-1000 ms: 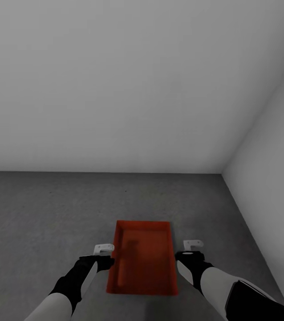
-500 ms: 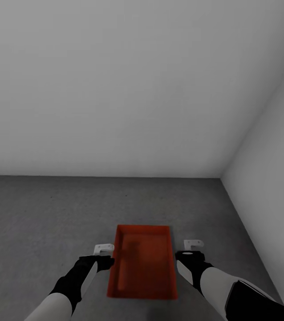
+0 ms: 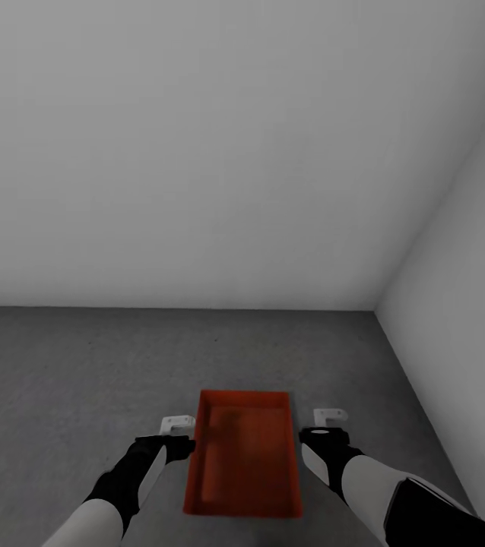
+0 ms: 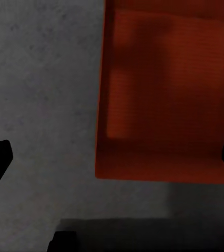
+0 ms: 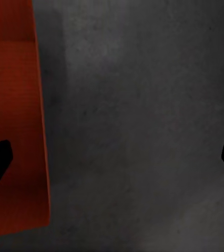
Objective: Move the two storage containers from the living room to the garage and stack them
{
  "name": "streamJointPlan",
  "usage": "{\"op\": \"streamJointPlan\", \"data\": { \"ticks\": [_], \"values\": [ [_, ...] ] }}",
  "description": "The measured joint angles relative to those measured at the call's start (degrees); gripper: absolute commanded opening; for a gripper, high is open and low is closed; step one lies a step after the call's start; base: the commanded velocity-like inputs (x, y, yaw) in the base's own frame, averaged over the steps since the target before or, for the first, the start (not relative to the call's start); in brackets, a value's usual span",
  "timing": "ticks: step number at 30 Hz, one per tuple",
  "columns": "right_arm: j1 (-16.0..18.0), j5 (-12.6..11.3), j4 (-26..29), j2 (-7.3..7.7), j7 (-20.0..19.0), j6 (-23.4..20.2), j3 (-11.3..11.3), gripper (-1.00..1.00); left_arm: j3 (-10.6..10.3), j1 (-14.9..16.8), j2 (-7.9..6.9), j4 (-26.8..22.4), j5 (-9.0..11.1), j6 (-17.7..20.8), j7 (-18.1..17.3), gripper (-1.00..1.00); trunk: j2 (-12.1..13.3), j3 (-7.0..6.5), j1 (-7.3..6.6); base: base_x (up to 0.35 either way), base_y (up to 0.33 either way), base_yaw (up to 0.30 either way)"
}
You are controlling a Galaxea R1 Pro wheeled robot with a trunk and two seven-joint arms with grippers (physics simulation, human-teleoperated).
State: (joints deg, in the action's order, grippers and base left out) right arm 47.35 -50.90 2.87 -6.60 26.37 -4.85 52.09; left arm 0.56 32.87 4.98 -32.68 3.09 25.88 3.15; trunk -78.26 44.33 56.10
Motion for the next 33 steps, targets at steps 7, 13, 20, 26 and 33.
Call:
{"op": "streamJointPlan", "data": {
  "ticks": [7, 13, 20, 26, 33],
  "values": [
    [0.00, 0.00, 0.00, -0.01, 0.00, 0.00, 0.00, 1.00, 0.00, 0.01, -0.06, 0.00, 0.02, 0.00, 0.00, 1.00, 2.81, -1.90, -1.54, 0.000, 0.000, 0.000],
    [-0.60, 0.00, 0.00, -0.04, 0.00, 0.06, 0.03, 1.00, 0.01, 0.00, -0.10, 0.08, 0.04, 0.00, 0.00, 1.00, 5.22, -3.53, -2.86, 0.000, 0.000, 0.000],
    [-4.30, 0.46, 0.00, -0.09, 0.00, 0.08, 0.08, 1.00, -0.04, 0.01, -0.28, 1.34, 0.43, 0.06, -0.49, 1.00, 8.03, -5.42, -4.39, 0.000, 0.000, 0.000],
    [-8.32, 0.59, 0.06, -0.16, 0.00, 0.09, 0.09, 1.00, 0.19, -0.01, -1.78, 6.48, 0.72, 0.03, -0.71, 1.00, 10.43, -7.05, -5.71, 0.000, 0.000, 0.000],
    [-13.04, 0.59, 0.09, -0.20, -0.18, 0.15, 0.16, 1.00, 0.32, 0.01, -4.90, 16.80, 3.33, -5.51, -0.72, 1.00, 13.24, -8.95, -7.25, 0.000, 0.000, 0.000]
  ]
}}
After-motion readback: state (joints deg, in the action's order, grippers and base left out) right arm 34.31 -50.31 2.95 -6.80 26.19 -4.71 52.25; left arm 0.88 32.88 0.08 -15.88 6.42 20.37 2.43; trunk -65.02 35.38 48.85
